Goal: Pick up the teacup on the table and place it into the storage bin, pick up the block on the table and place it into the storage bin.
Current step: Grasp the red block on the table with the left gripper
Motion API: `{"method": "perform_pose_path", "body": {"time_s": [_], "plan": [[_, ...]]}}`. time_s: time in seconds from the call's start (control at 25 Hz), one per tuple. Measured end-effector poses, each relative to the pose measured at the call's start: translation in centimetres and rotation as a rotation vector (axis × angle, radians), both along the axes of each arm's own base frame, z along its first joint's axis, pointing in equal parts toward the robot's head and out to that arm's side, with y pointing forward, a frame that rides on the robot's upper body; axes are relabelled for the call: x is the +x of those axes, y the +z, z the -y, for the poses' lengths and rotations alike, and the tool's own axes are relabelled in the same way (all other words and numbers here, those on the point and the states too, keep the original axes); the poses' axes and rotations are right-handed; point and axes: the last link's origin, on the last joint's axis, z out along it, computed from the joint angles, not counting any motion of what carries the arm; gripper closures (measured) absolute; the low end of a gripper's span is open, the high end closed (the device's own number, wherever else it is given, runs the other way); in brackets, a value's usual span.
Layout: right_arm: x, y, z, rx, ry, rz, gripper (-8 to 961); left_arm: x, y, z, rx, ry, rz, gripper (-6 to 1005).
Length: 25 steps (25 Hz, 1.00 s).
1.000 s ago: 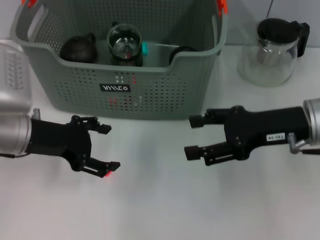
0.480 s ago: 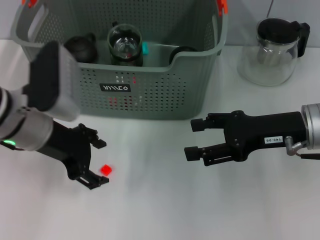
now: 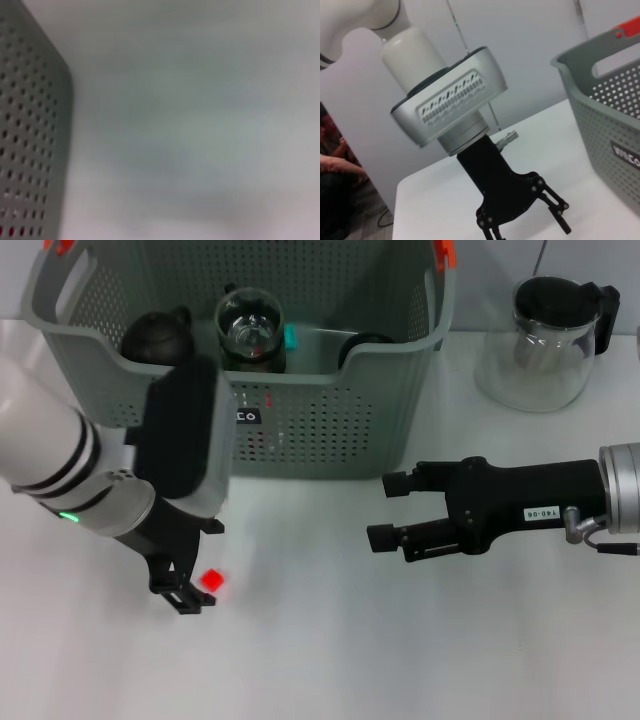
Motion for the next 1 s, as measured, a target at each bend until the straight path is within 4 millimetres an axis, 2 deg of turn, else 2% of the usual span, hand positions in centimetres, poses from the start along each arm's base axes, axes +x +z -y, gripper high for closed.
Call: {"method": "perform_pose_path", "body": {"time_s": [0.16, 0.4, 1.0], "plan": [[0.2, -0.2, -0.1, -0.001, -0.030, -0.001, 17, 0.4, -0.6, 0.0, -0.047, -0.075, -0.104, 175], [0.3, -0.8, -0.1, -0.008, -0.056, -0.011, 18, 1.5, -1.3, -0.2, -0.102, -0.165, -0.151, 205], [0.5, -1.3, -0.2, -0.007, -0.086, -0.010, 17, 2.2, -2.9, -1.0, -0.218, -0.211, -0.223, 283]]}}
